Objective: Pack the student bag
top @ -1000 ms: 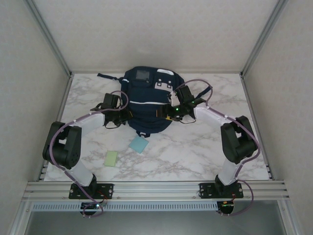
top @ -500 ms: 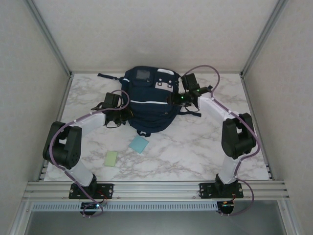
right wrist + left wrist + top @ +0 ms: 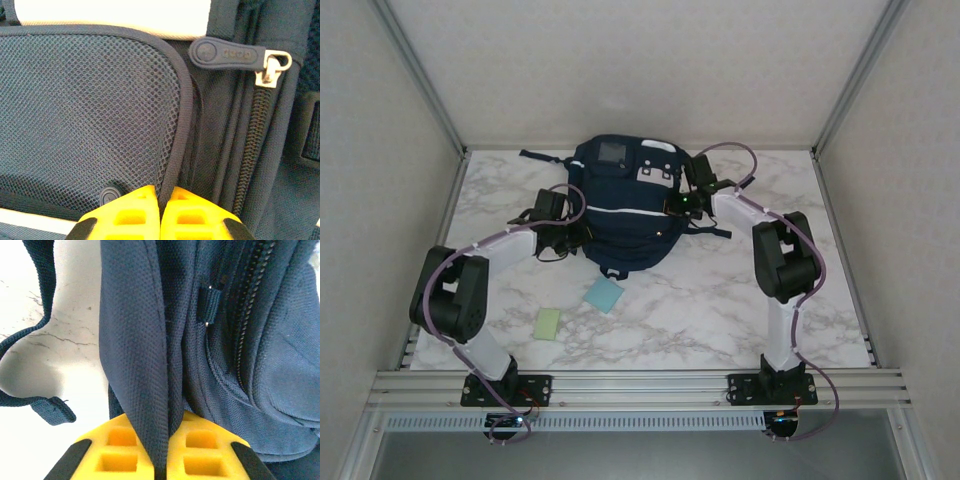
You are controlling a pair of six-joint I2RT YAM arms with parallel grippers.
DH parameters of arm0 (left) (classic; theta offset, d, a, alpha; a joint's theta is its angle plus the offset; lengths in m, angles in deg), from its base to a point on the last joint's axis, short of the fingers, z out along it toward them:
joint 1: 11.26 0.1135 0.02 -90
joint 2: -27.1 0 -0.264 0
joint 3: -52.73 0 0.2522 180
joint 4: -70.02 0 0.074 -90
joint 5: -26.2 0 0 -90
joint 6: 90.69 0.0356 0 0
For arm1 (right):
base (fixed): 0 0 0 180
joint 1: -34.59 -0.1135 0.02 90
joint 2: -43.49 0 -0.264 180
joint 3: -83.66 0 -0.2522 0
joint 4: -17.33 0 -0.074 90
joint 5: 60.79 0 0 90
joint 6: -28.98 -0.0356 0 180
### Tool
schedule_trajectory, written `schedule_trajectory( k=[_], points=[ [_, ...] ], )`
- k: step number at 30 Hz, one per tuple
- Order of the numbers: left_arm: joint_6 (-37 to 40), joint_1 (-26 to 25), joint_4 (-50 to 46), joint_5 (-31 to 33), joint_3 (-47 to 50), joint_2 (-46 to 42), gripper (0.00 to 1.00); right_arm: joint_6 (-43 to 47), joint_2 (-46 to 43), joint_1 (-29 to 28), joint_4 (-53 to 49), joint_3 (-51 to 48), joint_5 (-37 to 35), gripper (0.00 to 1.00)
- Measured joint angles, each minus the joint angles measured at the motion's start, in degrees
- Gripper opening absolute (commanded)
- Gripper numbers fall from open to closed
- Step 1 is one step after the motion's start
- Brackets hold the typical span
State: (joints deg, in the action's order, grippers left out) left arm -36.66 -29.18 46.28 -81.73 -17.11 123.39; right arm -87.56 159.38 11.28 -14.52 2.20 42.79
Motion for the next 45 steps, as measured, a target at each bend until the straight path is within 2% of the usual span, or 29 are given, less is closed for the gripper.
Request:
schedule_trajectory(
  k=[5,10,12,14,17,19,22,26,30,35,45],
  points=[
    [1.57,-1.25,-1.77,0.39,-4.39,5.11,0.00,-3.67,-5.95,2.05,6.51,-8.35,1.44,0.00],
    [2.89,-5.20,-2.01,-0.17,-10.38,9.97,0.00,-5.03,-15.17,4.76,5.70,-15.02,-0.68,0.00],
    [3.61,-6.51,-2.60,-0.37,-12.41,11.26,0.08,-5.01,-18.32,5.38,4.61,-16.92,-2.14,0.00],
    [4.48,-7.45,-3.45,-0.33,-13.62,11.67,0.25,-4.66,-20.41,5.60,2.75,-17.92,-3.56,0.00],
    [6.95,-7.63,-5.55,1.16,-14.05,10.95,0.42,-4.39,-20.87,5.86,1.51,-17.99,-3.56,0.00],
    [9.25,-7.89,-7.32,2.19,-14.05,9.42,0.49,-4.39,-20.76,5.92,1.33,-17.99,-2.86,0.00],
    [13.25,-9.84,-9.86,4.42,-14.05,4.59,0.54,-4.66,-20.52,5.92,1.33,-17.99,-1.51,0.00],
    [18.75,-14.60,-10.38,5.20,-14.08,-2.34,0.54,-5.62,-20.04,5.90,1.40,-17.97,0.63,0.00],
    [23.76,-19.91,-9.40,4.74,-14.91,-3.32,0.51,-6.58,-20.00,5.92,1.31,-17.81,1.99,0.00],
    [28.30,-23.71,-9.33,3.06,-18.80,2.56,0.50,-7.61,-20.00,5.92,1.29,-17.59,3.21,0.00],
    [30.88,-25.14,-10.27,1.75,-26.73,13.46,0.53,-8.72,-20.00,5.95,1.75,-17.59,4.55,0.00]
  ],
)
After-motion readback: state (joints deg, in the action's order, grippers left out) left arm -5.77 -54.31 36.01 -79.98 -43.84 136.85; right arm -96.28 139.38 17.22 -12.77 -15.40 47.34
